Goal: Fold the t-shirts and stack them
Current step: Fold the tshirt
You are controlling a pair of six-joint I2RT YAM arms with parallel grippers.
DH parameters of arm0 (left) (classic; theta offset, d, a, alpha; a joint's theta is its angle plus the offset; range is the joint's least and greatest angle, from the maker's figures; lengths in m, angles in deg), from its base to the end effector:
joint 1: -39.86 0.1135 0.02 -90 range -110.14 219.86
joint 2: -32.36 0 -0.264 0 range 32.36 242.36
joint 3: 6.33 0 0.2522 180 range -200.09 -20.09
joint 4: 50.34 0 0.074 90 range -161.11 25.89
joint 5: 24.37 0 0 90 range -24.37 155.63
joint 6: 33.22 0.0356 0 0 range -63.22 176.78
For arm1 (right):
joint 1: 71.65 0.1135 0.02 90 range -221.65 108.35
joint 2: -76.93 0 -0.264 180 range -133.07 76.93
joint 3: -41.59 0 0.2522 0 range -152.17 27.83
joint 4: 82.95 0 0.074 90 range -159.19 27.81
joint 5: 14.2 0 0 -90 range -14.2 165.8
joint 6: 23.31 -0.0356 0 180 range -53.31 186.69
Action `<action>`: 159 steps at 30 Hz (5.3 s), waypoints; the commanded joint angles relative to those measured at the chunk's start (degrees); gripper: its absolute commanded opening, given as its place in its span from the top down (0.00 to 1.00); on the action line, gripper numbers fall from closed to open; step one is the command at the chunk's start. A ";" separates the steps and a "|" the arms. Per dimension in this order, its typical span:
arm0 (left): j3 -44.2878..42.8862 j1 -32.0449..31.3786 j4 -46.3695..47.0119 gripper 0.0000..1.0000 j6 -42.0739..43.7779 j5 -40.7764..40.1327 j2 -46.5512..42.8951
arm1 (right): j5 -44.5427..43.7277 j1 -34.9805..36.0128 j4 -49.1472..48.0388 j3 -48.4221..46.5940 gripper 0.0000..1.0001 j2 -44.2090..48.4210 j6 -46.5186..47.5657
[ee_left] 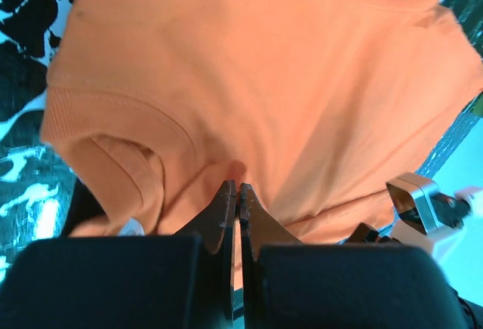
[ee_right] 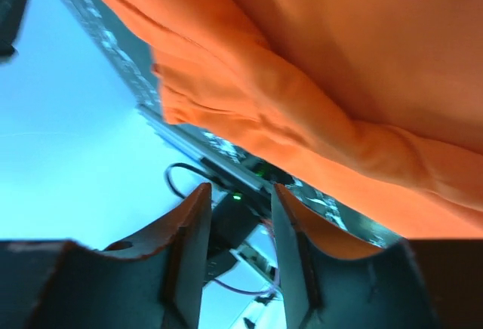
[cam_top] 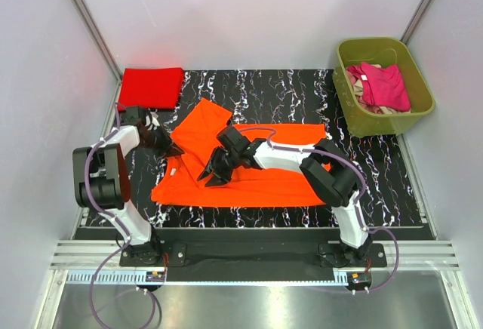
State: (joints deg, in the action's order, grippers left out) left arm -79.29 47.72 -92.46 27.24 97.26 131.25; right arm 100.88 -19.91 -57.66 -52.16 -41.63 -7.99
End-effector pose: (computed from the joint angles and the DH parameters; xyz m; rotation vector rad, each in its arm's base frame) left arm 0.3261 0.0262 0.1673 -0.7373 2.6485 -0.8638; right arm 0.2626 0.3574 0.1580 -0.3383 -2.8142 -1.1987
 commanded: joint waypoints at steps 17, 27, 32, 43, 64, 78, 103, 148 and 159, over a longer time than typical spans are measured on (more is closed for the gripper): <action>1.10 -0.12 -1.00 1.00 1.24 -2.02 -3.88 | -4.77 2.57 4.59 -6.21 0.55 -5.09 11.50; 0.05 -0.21 -0.91 1.00 1.77 -2.90 -1.95 | -5.31 4.33 12.98 -14.84 0.58 -2.73 31.15; -0.30 -0.12 -0.82 1.00 1.77 -3.16 -1.33 | -7.94 4.77 19.31 -19.23 0.55 -4.21 43.70; 0.23 -0.12 -0.82 1.00 1.59 -3.25 -0.37 | -9.35 5.56 25.90 -31.45 0.67 -12.92 54.11; 0.05 -0.12 -0.73 1.00 2.12 -3.16 0.43 | -16.11 8.11 29.87 -33.31 0.75 -17.23 59.55; -0.48 -0.12 -1.96 1.00 1.85 -2.63 -1.16 | -13.22 7.93 32.67 -36.29 1.00 -13.19 62.54; -7.59 -5.13 -1.26 0.99 -5.44 -1.58 3.41 | -7.07 -2.44 32.77 -29.70 1.00 -7.82 65.62; -30.24 -7.07 6.19 0.47 2.73 -5.97 13.67 | -31.58 -32.49 31.54 -17.13 0.37 5.98 40.13; -53.12 -7.15 1.29 0.43 18.63 -8.17 32.23 | -27.01 -38.65 36.01 -25.83 0.37 0.79 41.80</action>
State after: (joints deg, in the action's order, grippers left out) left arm -128.38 40.66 -89.21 39.50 90.25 162.50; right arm 73.52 -57.68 -23.81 -74.91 -39.77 32.69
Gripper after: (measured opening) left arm 0.569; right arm 0.632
